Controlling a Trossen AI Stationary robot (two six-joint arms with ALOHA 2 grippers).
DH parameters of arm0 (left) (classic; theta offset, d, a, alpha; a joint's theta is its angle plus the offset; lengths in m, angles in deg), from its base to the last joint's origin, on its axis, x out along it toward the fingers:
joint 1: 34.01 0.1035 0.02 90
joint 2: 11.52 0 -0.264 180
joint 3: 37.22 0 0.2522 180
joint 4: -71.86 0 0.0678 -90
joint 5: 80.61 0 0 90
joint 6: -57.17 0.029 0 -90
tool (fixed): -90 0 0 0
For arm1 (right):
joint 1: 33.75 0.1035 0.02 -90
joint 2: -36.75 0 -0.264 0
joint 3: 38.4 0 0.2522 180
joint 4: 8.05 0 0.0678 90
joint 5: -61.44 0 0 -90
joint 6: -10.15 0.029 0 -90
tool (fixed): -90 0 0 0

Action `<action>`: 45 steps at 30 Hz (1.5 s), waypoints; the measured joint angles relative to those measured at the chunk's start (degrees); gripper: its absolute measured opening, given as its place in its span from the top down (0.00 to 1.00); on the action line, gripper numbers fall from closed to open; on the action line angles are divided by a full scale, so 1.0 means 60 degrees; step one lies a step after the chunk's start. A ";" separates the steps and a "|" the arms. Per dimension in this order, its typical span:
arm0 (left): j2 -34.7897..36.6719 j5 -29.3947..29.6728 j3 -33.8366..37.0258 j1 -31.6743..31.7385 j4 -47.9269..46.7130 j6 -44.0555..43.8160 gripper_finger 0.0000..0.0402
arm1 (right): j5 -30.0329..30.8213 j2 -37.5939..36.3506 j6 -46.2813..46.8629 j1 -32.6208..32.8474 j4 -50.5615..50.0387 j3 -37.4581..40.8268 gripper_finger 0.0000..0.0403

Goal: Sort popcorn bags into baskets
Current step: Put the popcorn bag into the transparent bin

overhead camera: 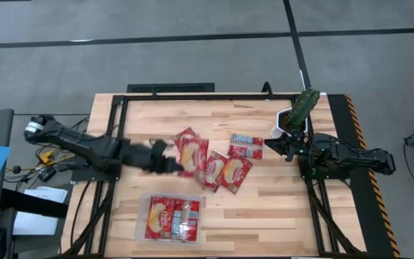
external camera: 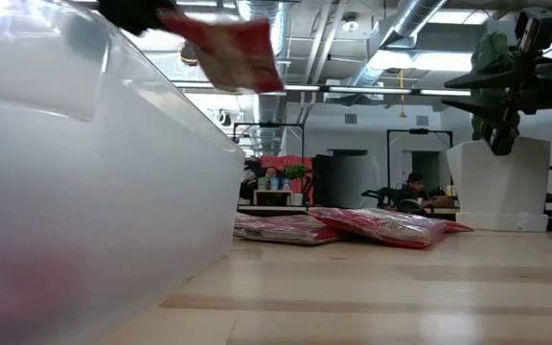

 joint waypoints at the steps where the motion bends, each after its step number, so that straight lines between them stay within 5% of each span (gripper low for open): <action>1: 0.0000 0.0415 -0.0002 -0.0498 -0.0032 -0.0385 1.00 | 0.0000 0.0000 0.0000 0.0000 0.0000 0.0000 0.70; 7: -0.0332 0.3053 0.0000 -0.3351 -0.0617 -0.3162 1.00 | -0.0004 0.0000 0.0000 0.0000 0.0000 0.0000 0.69; 13: -0.1458 0.3491 -0.0125 -0.4770 -0.0397 -0.4591 1.00 | -0.0004 0.0000 0.0004 0.0000 0.0000 0.0000 0.69; 29: -0.4422 0.2629 -0.2109 -0.5407 -0.0365 -0.5448 1.00 | -0.0011 0.0000 0.0011 0.0000 0.0000 -0.0001 0.70; 45: -0.4699 0.2161 -0.2142 -0.5116 -0.0657 -0.5464 1.00 | -0.0030 0.0000 0.0016 0.0000 -0.0004 -0.0004 0.69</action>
